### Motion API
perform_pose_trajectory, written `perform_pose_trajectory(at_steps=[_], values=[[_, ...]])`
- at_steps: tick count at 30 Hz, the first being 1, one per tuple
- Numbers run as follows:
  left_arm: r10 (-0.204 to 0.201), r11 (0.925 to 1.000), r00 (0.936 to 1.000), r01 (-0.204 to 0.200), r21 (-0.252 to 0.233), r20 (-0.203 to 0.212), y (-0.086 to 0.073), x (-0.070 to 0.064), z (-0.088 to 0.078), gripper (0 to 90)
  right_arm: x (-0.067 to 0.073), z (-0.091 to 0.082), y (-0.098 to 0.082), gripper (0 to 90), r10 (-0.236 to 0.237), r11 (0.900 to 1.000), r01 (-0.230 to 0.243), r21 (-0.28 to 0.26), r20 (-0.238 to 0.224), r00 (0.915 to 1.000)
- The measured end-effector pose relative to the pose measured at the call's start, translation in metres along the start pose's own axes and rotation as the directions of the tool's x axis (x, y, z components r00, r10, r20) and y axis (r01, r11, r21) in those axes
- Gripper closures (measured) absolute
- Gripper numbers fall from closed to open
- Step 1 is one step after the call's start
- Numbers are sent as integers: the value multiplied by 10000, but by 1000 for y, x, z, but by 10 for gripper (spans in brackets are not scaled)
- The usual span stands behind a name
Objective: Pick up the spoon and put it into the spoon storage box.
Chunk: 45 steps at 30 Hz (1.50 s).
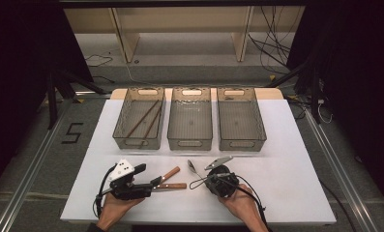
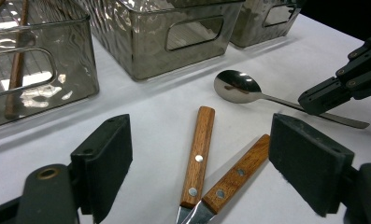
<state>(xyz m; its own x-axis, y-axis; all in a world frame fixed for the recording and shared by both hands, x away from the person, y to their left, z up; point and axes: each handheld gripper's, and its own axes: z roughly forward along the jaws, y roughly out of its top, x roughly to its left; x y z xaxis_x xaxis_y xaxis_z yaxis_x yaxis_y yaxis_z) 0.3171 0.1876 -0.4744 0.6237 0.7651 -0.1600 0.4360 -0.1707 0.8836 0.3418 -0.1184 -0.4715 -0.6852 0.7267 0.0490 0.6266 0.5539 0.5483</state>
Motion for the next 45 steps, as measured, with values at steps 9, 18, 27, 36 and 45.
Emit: perform_pose_trajectory(at_steps=[9, 18, 27, 36, 45], values=[[3, 10000, 10000, -3, 20, -12, 0, 0, 0, 222, 3, 6, -1, 900, -148, 9998, 145, 168, 181, 9997], [1, 10000, 10000, -2, -43, -47, 0, 1, 0, 221, 3, -11, 6, 900, -133, 9990, 121, -437, -263, 9996], [-9, 10000, 10000, 9, -70, -78, -1, 2, 0, 212, -10, -40, 39, 899, -40, 9867, -38, -1623, -478, 9988], [50, 10000, 10000, -50, -86, -17, -1, 2, 0, 207, -33, -46, 83, 898, 423, 9728, -533, -2253, -533, 9977], [66, 9999, 10000, -66, -105, -4, -1, 3, -1, 204, -49, -41, 125, 897, 803, 9678, -862, -2363, -344, 9962]])
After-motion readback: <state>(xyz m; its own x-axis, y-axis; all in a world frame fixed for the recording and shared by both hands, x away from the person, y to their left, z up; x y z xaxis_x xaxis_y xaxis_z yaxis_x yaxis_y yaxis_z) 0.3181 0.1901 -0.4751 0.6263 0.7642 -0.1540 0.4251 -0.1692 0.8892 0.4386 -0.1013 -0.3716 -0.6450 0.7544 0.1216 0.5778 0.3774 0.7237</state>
